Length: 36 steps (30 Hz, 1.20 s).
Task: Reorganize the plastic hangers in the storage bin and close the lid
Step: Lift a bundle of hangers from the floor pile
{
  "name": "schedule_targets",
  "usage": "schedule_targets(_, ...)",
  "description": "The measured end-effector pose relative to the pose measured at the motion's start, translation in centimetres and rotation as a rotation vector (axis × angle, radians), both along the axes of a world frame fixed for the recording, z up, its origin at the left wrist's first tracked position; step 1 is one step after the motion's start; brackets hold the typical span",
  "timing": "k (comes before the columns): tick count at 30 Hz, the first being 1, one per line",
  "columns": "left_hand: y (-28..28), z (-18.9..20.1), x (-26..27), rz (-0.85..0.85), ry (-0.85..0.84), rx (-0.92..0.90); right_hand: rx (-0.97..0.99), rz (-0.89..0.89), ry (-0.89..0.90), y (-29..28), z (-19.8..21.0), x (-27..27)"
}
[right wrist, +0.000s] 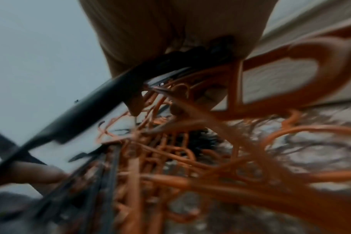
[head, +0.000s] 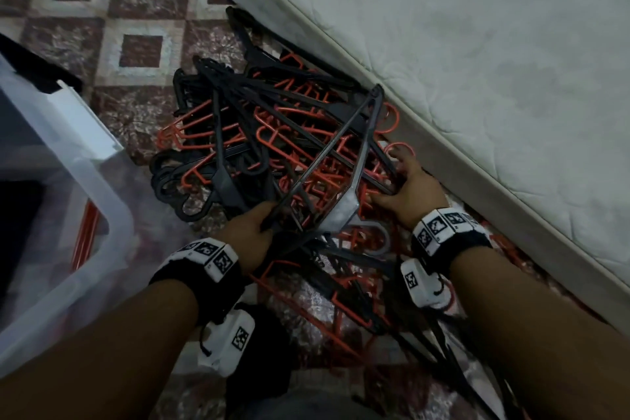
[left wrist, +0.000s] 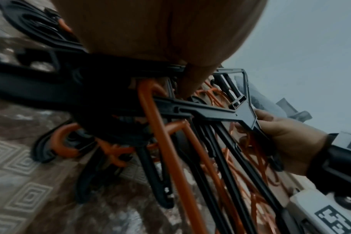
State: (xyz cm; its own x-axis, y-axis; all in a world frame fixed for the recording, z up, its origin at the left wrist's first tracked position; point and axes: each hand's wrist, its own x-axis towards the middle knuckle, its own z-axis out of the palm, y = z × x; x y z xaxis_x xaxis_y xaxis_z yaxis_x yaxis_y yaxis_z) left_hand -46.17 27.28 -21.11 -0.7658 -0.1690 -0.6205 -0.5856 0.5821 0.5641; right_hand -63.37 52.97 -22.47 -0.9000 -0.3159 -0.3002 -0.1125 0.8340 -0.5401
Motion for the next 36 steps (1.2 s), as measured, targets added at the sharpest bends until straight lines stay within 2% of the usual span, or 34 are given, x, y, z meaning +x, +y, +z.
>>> schedule_targets(5, 1.2, 1.1, -0.9, 0.127, 0.097, 0.118, -0.303, -0.011, -0.092, -0.7, 2.3, 0.7)
schedule_targets(9, 1.3, 2.3, -1.4, 0.197, 0.194, 0.081, -0.404, 0.045, -0.097, -0.5, 4.3, 0.9)
schedule_targets(12, 1.1, 3.0, -1.8, 0.193, 0.159, 0.061, -0.472, 0.077, -0.123, -0.4, 5.5, 1.3)
schedule_targets(16, 1.2, 3.0, -1.9, 0.175, 0.078, 0.071, -0.484, 0.083, -0.117, -1.0, 5.9, 1.5)
schedule_targets(19, 1.3, 2.6, -1.7, 0.212, 0.089, 0.06, -0.478, 0.074, -0.067, -1.5, 5.6, 2.0)
schedule_targets(22, 1.1, 2.3, -1.8, 0.214, 0.081, 0.073, -0.318, 0.14, -0.064, -2.0, 4.8, 2.2)
schedule_targets(25, 1.1, 2.3, -2.3, 0.179, 0.012, 0.12, -0.096, 0.214, -0.143, -3.1, 3.2, 2.5)
schedule_targets(27, 1.3, 2.4, -2.5, 0.179, 0.008, 0.12, -0.038, 0.193, -0.209, -3.6, 2.1, 2.5)
schedule_targets(30, 1.8, 2.5, -2.8, 0.167, 0.032, 0.131, -0.233, 0.038, -0.359, -4.2, 1.4, 2.3)
schedule_targets(32, 2.1, 2.7, -2.8, 0.152, 0.062, 0.153, -0.347, -0.03, -0.395, -4.5, 1.7, 2.3)
schedule_targets(36, 2.6, 3.9, -2.9, 0.08, 0.143, 0.138, -0.35, -0.015, -0.337, -4.7, 3.1, 2.2)
